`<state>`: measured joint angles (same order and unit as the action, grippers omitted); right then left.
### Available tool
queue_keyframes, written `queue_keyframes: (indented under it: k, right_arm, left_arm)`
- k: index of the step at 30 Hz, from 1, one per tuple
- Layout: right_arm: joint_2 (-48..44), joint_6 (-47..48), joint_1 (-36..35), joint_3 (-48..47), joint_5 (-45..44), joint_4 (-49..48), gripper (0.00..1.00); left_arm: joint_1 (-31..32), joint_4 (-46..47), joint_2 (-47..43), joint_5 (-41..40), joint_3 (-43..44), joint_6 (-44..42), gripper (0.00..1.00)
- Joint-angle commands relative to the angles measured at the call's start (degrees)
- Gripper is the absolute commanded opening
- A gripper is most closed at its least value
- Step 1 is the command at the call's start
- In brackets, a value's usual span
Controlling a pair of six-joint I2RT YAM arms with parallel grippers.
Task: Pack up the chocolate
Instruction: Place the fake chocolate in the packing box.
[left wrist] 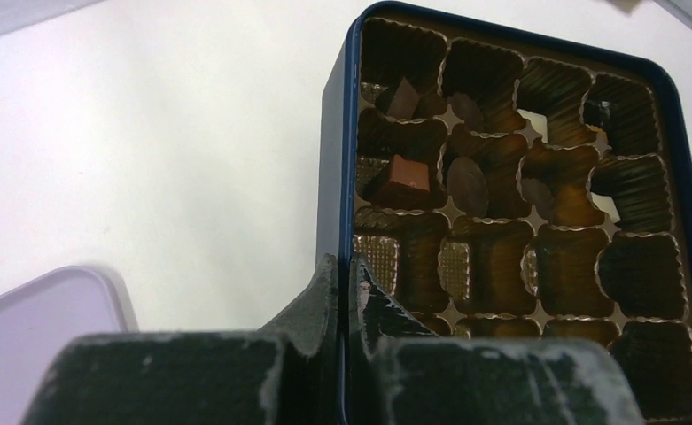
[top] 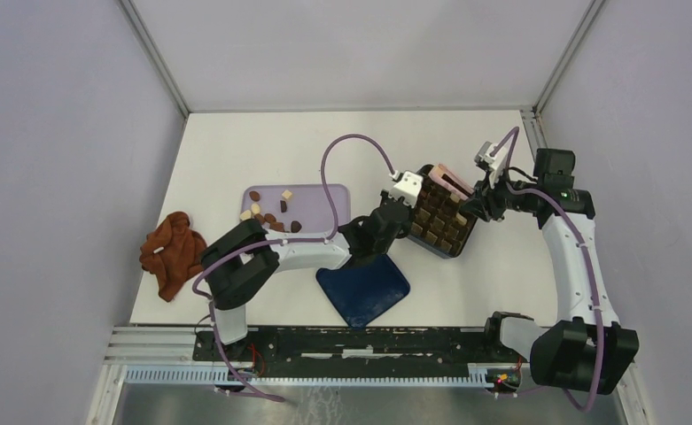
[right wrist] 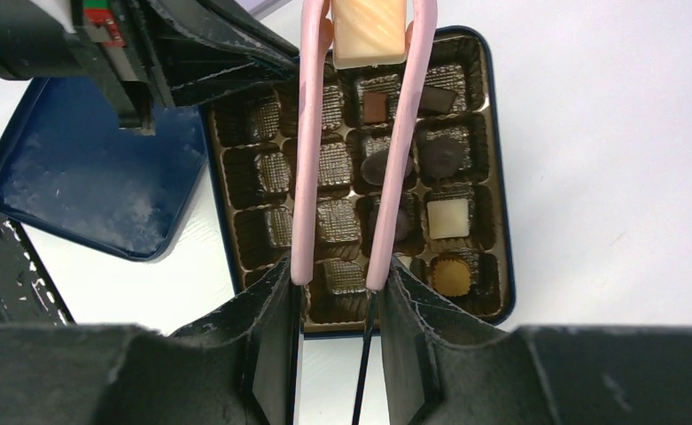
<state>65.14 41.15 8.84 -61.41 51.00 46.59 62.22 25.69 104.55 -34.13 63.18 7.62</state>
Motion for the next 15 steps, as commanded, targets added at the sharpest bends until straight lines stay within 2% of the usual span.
queue_keyframes:
  k: [1, 12, 13, 15]
  right_arm:
    - [-0.2, 2.6, 0.4, 1.6, 0.6, 0.5, 0.15]
    - [3.3, 3.9, 0.4, 5.0, -2.1, -0.4, 0.14]
    - [3.8, 4.1, 0.4, 5.5, -2.3, -0.6, 0.14]
    - [4.9, 4.5, 0.4, 6.5, -2.4, -0.4, 0.14]
  left_arm:
    - [-0.6, 0.1, 2.1, 1.5, 5.7, 9.4, 0.02]
    - [-3.8, -4.7, 7.9, 9.7, 7.6, 20.6, 0.02]
    - [-4.0, -4.9, 8.4, 9.9, 7.5, 21.1, 0.03]
    - [-4.2, -5.2, 8.9, 10.0, 7.2, 22.1, 0.12]
